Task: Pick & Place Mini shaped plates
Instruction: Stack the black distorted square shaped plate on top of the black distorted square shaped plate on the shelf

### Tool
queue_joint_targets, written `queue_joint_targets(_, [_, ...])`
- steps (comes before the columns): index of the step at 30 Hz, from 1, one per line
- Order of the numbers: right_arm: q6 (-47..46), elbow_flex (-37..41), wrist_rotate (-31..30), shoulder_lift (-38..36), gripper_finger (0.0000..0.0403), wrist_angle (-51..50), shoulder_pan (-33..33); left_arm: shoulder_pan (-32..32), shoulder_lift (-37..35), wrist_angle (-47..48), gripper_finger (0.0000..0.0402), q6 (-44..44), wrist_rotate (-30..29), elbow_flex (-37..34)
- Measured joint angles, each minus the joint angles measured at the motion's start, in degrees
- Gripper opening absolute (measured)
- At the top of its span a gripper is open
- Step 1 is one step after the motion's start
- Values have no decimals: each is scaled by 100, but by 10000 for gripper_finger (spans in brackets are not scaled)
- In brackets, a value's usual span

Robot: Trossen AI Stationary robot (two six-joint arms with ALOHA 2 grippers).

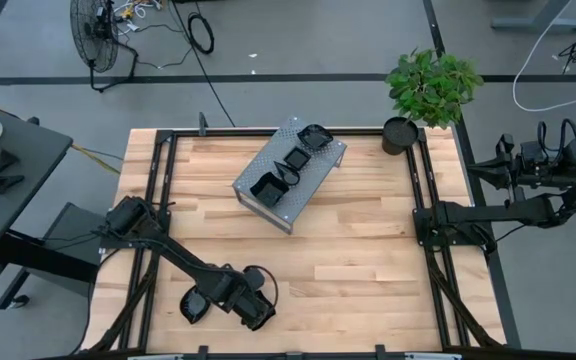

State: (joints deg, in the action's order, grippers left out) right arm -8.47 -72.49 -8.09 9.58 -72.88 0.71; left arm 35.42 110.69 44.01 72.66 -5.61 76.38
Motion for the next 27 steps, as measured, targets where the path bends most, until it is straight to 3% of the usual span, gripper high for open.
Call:
queue_joint_targets(7, [-2, 0, 1, 0, 20, 0, 0, 0, 1, 64, 167, 20, -36, 0])
queue_joint_targets(20, [0, 0, 0, 2, 20, 0, 0, -4, 229, -86, 160, 17, 114, -4])
queue_joint_targets(27, [-1, 0, 1, 1, 20, 0, 0, -4, 229, -94, 110, 15, 137, 5])
